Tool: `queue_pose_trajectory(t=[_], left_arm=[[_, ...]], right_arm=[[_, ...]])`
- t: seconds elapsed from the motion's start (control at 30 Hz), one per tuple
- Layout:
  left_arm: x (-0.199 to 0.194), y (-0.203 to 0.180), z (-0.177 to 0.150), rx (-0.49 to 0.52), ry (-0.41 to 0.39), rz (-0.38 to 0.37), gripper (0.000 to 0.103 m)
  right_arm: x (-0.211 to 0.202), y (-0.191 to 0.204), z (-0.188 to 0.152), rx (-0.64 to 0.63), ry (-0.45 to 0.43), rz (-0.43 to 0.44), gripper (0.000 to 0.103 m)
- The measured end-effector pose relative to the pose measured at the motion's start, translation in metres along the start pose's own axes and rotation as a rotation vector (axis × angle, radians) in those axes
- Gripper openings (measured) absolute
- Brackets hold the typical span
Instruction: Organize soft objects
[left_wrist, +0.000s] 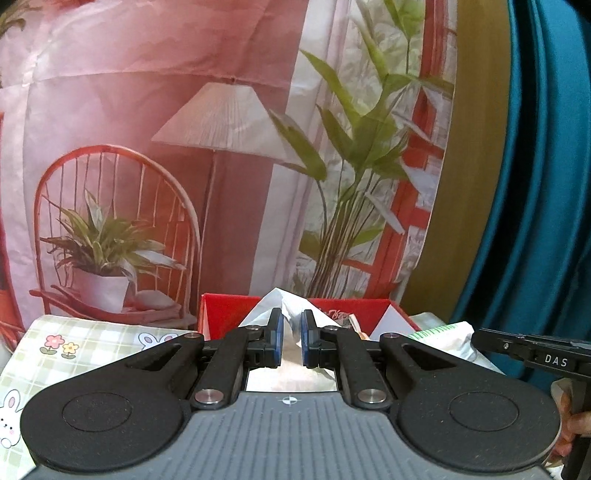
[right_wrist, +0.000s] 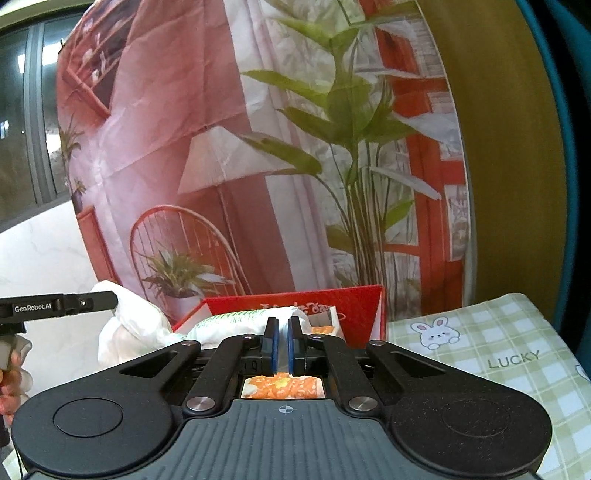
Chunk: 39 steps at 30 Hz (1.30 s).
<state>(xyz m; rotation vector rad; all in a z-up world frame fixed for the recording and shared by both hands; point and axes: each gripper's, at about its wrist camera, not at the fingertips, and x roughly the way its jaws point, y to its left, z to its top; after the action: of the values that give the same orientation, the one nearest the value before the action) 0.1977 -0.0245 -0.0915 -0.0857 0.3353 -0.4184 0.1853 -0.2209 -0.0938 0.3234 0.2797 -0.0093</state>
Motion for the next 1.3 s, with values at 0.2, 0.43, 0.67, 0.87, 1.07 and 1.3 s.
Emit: queue_pose_trajectory(t=[0.2,0.43,0.67,0.87,1.07,1.3], left_arm=[[0.02,0.003,-0.001,-0.008,0.052,0.0,0.011],[0.032,0.009,-0.006,0.001,0.093,0.012,0.011],[0.037,0.011,-0.006,0.016,0.11,0.023,0.011],[0.043,0.011,-0.01,0.032,0.142,0.023,0.011],[0.051,0.014,-0.02,0.033,0.186,0.017,0.011],[0.061,0.012,-0.033,0.066,0.26,0.008,0.011]], right_arm=[[0.018,0.001,-0.002,-0.039,0.026,-0.021,0.004],[0.031,-0.001,-0.005,-0.071,0.051,-0.034,0.004],[0.037,-0.005,-0.01,-0.07,0.066,-0.027,0.004],[0.039,-0.005,-0.014,-0.085,0.081,-0.029,0.004],[0.042,-0.006,-0.02,-0.096,0.106,-0.032,0.004],[0.051,-0.003,-0.026,-0.131,0.153,-0.041,0.004]])
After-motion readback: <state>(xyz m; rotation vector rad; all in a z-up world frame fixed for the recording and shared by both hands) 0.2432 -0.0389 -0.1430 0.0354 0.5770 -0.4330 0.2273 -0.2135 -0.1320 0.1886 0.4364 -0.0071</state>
